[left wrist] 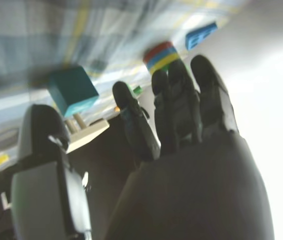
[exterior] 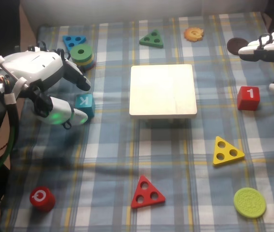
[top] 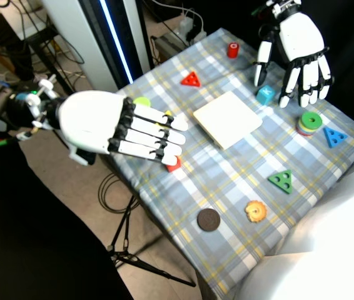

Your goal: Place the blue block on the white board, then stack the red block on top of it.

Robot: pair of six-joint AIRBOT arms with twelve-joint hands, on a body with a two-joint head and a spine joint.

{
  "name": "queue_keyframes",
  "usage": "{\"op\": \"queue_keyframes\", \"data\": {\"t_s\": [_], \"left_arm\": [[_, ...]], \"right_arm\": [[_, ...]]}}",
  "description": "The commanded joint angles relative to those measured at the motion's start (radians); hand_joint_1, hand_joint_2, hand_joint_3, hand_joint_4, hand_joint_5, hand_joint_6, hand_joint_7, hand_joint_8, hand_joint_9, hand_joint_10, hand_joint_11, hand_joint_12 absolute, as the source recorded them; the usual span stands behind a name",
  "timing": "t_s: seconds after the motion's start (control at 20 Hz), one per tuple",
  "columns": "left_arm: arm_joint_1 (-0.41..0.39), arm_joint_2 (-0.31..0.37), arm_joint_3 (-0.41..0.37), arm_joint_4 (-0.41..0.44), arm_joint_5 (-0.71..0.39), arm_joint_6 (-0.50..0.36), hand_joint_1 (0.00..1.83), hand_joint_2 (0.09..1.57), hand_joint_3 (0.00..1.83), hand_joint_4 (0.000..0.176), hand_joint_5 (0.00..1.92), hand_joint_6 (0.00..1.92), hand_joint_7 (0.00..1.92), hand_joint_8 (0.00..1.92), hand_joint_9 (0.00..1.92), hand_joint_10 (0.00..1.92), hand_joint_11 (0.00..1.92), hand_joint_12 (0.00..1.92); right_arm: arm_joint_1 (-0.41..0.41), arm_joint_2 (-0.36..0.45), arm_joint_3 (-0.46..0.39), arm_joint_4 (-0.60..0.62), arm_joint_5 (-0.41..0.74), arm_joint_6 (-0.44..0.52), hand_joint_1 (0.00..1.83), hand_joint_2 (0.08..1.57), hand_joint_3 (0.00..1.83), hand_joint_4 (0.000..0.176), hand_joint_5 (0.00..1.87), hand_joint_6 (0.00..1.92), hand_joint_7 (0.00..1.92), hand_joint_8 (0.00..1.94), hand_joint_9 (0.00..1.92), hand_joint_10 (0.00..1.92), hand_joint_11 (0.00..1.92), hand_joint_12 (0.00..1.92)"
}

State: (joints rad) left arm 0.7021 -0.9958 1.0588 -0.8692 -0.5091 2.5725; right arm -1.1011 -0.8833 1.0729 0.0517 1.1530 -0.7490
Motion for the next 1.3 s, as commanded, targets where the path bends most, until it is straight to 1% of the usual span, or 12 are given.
{"op": "queue_keyframes", "data": {"t_s": [0.0,0.45,0.5,0.55,0.8,0.9,0.95,1.0,1.1,1.15,1.2,1.25], "left_arm": [[-0.011,-0.007,0.008,0.026,-0.087,0.005,0.87,0.95,0.00,0.152,0.82,0.00,0.44,0.00,0.36,0.00,0.00,0.58],[-0.012,-0.026,0.022,0.013,-0.079,0.005,0.86,0.99,0.01,0.125,0.87,0.01,0.44,0.00,0.37,0.00,0.00,0.59],[-0.012,-0.028,0.022,0.013,-0.079,0.005,0.97,1.11,0.00,0.166,0.92,0.83,0.44,0.01,0.38,0.01,0.00,0.62],[-0.012,-0.031,0.023,0.012,-0.079,0.005,0.98,1.14,0.00,0.174,0.91,1.03,0.50,0.01,0.41,0.01,0.00,0.66],[-0.020,-0.052,0.024,-0.004,-0.115,0.004,1.00,1.13,0.00,0.176,0.95,1.03,0.60,0.01,0.45,0.01,0.00,0.65],[-0.033,-0.044,0.013,0.019,-0.137,-0.026,1.02,1.13,0.00,0.134,0.95,1.02,0.60,0.00,0.46,0.00,0.00,0.63],[-0.044,-0.033,0.004,0.043,-0.149,-0.051,1.02,1.12,0.00,0.145,0.96,1.00,0.60,0.00,0.45,0.00,0.00,0.59],[-0.055,-0.024,-0.006,0.068,-0.162,-0.068,1.04,1.11,0.00,0.120,0.98,0.98,0.61,0.00,0.46,0.00,0.01,0.59],[-0.083,-0.006,-0.028,0.126,-0.182,-0.091,1.05,1.11,0.00,0.111,0.99,0.97,0.60,0.00,0.45,0.00,0.02,0.61],[-0.099,-0.002,-0.035,0.155,-0.183,-0.106,1.03,1.12,0.00,0.128,0.97,0.99,0.58,0.00,0.44,0.00,0.00,0.66],[-0.119,-0.002,-0.039,0.197,-0.183,-0.135,1.01,1.12,0.00,0.168,0.96,1.01,0.57,0.00,0.43,0.00,0.00,0.66],[-0.131,-0.005,-0.040,0.225,-0.183,-0.158,1.01,1.12,0.00,0.168,0.96,1.01,0.57,0.00,0.43,0.00,0.00,0.66]], "right_arm": [[0.012,-0.002,0.002,0.012,0.123,0.006,0.76,1.40,0.00,0.006,0.50,0.00,0.58,0.01,0.54,0.01,0.31,0.49],[0.010,-0.003,0.003,0.012,0.122,0.016,0.81,1.40,0.00,0.000,0.52,0.00,0.60,0.00,0.57,0.00,0.36,0.41],[0.010,-0.003,0.003,0.012,0.122,0.016,0.81,1.40,0.00,0.000,0.52,0.00,0.60,0.00,0.58,0.00,0.36,0.40],[0.010,-0.003,0.003,0.012,0.122,0.017,0.81,1.40,0.00,0.000,0.52,0.00,0.61,0.00,0.58,0.00,0.37,0.40],[0.005,-0.004,0.003,0.013,0.123,0.023,0.81,1.40,0.00,0.000,0.52,0.00,0.63,0.01,0.61,0.01,0.36,0.39],[0.005,-0.003,0.003,0.013,0.123,0.024,0.82,1.40,0.00,0.000,0.52,0.00,0.63,0.00,0.60,0.00,0.36,0.39],[0.005,-0.003,0.003,0.013,0.123,0.024,0.83,1.40,0.00,0.000,0.52,0.00,0.63,0.00,0.60,0.00,0.36,0.40],[0.005,-0.003,0.003,0.013,0.123,0.024,0.81,1.41,0.00,0.000,0.51,0.00,0.62,0.00,0.60,0.00,0.35,0.40],[0.005,-0.004,0.003,0.013,0.123,0.024,0.81,1.41,0.00,0.000,0.51,0.00,0.62,0.00,0.60,0.00,0.34,0.40],[0.005,-0.004,0.003,0.013,0.123,0.024,0.81,1.41,0.00,0.000,0.52,0.00,0.62,0.00,0.60,0.00,0.33,0.40],[0.005,-0.005,0.003,0.013,0.123,0.024,0.82,1.41,0.00,0.000,0.51,0.00,0.62,0.00,0.59,0.00,0.33,0.40],[0.005,-0.006,0.004,0.013,0.123,0.024,0.82,1.41,0.00,0.000,0.51,0.00,0.62,0.00,0.59,0.00,0.33,0.40]]}}
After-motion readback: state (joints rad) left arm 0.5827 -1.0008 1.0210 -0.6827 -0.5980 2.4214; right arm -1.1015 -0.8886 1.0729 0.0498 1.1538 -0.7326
